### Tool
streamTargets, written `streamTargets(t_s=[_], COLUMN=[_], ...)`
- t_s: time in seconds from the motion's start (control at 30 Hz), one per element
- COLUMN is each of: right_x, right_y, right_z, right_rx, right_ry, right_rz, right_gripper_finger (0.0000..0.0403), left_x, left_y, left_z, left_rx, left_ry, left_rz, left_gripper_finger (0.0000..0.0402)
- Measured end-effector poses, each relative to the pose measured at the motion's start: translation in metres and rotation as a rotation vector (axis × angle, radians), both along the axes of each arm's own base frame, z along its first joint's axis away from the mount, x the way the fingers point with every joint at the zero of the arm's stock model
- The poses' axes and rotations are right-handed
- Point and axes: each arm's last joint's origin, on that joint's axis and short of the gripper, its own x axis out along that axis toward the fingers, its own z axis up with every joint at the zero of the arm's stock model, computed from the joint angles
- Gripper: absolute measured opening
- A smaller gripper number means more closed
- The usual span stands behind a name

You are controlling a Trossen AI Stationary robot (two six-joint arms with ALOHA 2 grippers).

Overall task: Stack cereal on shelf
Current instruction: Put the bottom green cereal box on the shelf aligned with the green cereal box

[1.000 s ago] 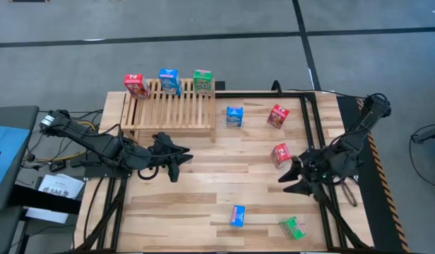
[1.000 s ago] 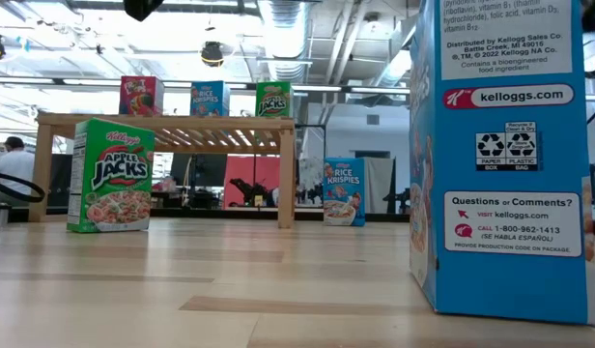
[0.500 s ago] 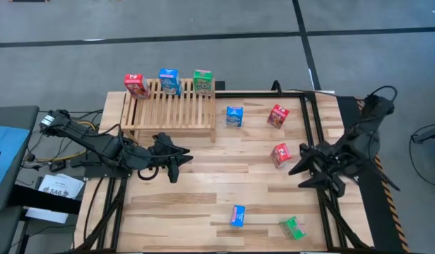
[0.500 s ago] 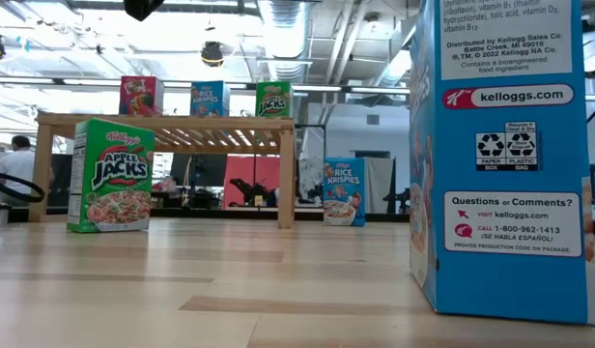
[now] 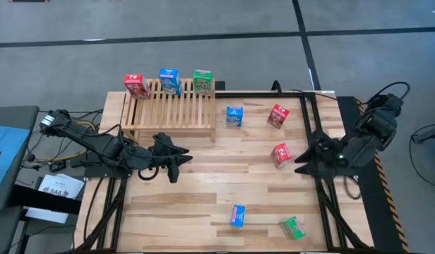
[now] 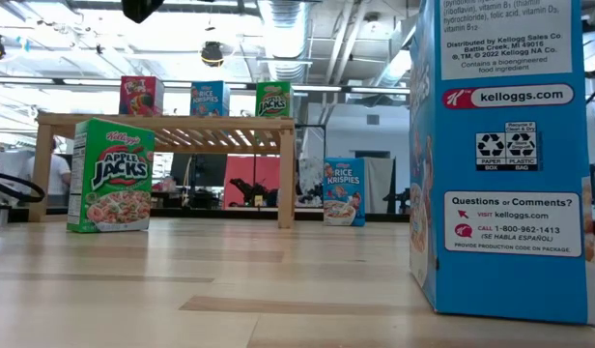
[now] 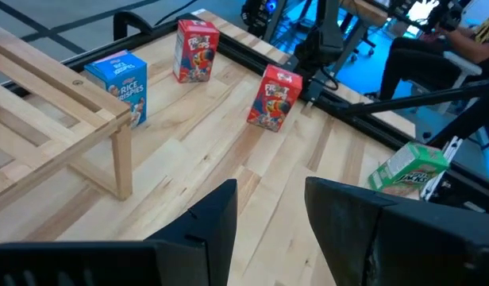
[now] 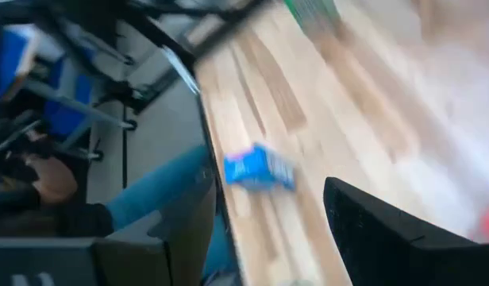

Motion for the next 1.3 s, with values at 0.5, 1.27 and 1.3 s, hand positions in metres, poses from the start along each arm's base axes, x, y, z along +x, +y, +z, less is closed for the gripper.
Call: streamTargets(t_s=[0.5,1.27,1.3], right_x=[0.037,0.052,0.051], right_y=[0.046,0.116,0.118], right_z=[-0.037,-0.095,-0.097], right_rx=[0.267,0.170,0.170], right_ry=[0.488,0.808,0.818], right_rz=[-0.073,-0.215,-0.213], right_gripper_finger=[0.0261,0.0261,0.0261], left_x=[0.000,0.000,0.000], left_y=[0.000,-0.002,-0.002], left_z=[0.000,-0.001,-0.001], left_rx=[-0.003,-0.004,-0.005], left_ry=[0.000,0.018,0.019], left_rz=[0.001,-0.070,-0.071], left_gripper_finger=[0.0138,0.0138,0.0138])
